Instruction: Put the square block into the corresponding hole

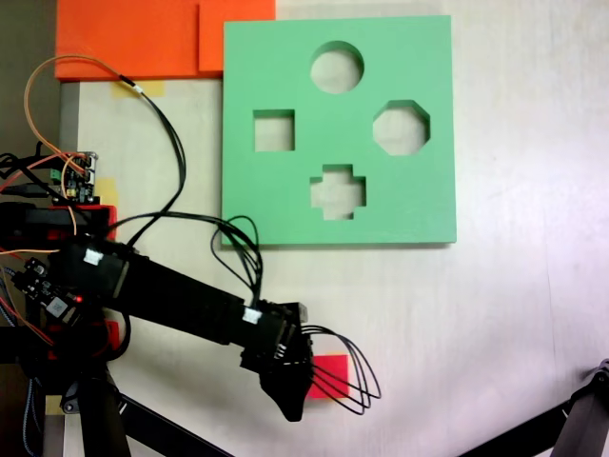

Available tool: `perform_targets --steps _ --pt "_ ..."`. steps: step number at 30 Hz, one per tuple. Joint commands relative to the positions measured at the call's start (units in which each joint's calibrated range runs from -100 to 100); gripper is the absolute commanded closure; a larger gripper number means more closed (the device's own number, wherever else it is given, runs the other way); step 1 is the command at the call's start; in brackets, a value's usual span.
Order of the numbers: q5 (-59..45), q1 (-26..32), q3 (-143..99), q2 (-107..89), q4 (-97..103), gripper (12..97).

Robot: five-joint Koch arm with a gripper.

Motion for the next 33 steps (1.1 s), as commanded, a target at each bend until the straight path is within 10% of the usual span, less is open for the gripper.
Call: perform_targets --steps 1,23,33 --pt "-0.34 0.49 5.46 4.08 2.82 26.4" --pt "-0.49 0.98 14.63 28.94 3.49 26.8" --pt "0.59 -0.29 11.94 28.94 -2.58 58.9"
